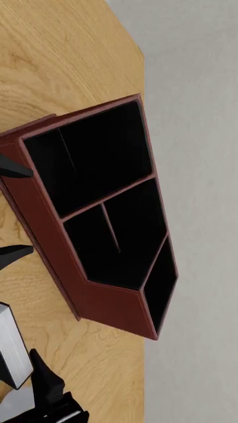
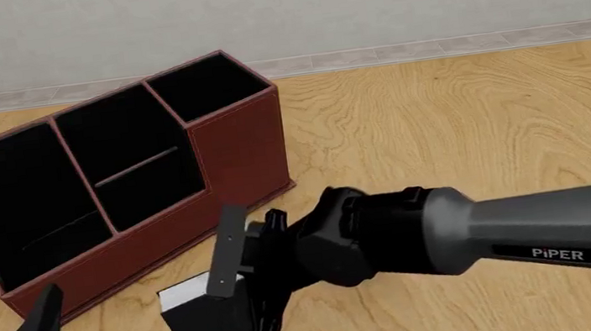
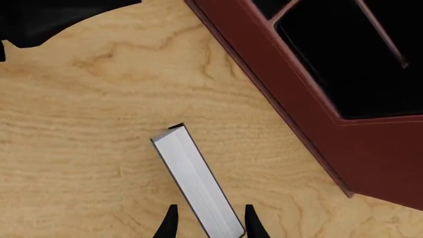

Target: Pick up the book and place it in the right compartment of the caddy.

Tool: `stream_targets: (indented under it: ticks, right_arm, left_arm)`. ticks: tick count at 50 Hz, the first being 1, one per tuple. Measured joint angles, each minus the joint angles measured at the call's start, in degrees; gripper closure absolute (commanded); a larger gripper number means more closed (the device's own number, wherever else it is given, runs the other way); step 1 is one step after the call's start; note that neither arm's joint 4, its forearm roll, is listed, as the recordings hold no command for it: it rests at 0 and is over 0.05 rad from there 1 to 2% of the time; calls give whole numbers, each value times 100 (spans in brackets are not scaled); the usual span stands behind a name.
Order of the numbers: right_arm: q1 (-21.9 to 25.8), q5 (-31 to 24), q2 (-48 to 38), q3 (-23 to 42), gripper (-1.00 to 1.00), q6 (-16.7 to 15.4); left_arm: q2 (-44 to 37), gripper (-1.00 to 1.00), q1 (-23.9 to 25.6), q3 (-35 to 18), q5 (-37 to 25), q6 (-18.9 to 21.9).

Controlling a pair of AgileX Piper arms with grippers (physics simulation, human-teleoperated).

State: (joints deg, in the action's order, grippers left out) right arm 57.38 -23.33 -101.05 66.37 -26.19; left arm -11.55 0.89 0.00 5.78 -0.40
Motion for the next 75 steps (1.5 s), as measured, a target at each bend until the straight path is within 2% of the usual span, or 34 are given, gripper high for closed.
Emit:
stream_targets:
  ticks: [5, 6, 26, 48, 56, 75]
  right_arm:
    - [0, 35, -37, -30, -100, -19]
    - [1, 44, -37, -35, 100, -22]
    - [174, 132, 367, -403, 100, -379]
    - [342, 230, 1148, -835, 100, -401]
    - [325, 257, 1438, -977, 100, -334]
    - [313, 272, 2152, -1127, 100, 158]
  left_arm:
    - [-5, -100, -1, 0, 5, 0]
    - [-7, -100, -2, 0, 6, 0]
    - [-2, -100, -3, 0, 7, 7]
    - [102, -100, 8, 0, -75, 23]
    - [166, -100, 14, 0, -129, 28]
    - [287, -100, 42, 0, -234, 32]
